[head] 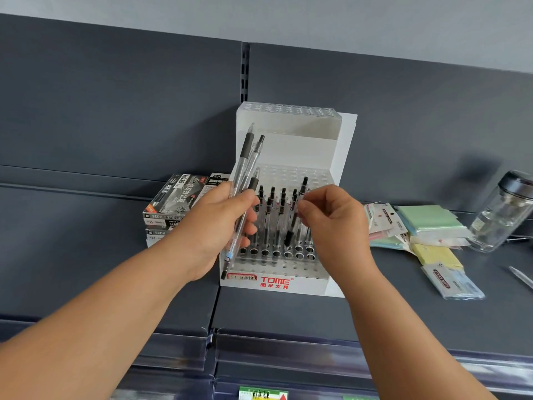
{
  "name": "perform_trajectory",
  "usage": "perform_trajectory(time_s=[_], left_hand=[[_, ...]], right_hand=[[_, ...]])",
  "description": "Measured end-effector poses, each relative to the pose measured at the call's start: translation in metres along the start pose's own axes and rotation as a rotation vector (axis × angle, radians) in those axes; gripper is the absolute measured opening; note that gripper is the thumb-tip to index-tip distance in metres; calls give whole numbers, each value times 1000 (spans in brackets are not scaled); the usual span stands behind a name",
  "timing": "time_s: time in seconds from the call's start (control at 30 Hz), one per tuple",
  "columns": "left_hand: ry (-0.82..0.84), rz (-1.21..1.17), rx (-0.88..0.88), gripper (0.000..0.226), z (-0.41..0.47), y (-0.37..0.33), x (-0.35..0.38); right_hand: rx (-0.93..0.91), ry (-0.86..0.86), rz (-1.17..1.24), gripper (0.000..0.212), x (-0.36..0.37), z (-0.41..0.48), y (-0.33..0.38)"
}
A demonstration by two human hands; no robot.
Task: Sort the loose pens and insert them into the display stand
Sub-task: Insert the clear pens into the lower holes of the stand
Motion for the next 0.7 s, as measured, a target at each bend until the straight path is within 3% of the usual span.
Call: perform_trajectory(time_s=[0.13, 0.27, 0.4, 0.47, 0.6, 0.7], left_hand=[[47, -9, -20, 17, -1, 1, 2], [53, 15, -15, 19, -1, 4, 2], [43, -31, -45, 21, -2, 6, 5], [64, -14, -39, 22, -2, 6, 8], [160, 20, -13, 21, -6, 5, 23], [211, 61, -14, 19, -8, 6, 30]], right_hand=[[52, 6, -204, 8, 8, -2, -21], [101, 14, -240, 12, 11, -2, -30], [24, -45, -310, 9, 4, -5, -16], [-8, -38, -200, 6, 2, -10, -4], [62, 191, 129, 5, 11, -19, 12], [123, 237, 296, 10, 5, -17, 13]])
Point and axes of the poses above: each hand's wrist, its own z-axis towards the middle knuckle, its own x-axis out of the palm, y = z × x, the point moved 6 cm from there along z, towards the middle knuckle, and after that the axes turned 15 degrees about x, right-handed, at the moved point
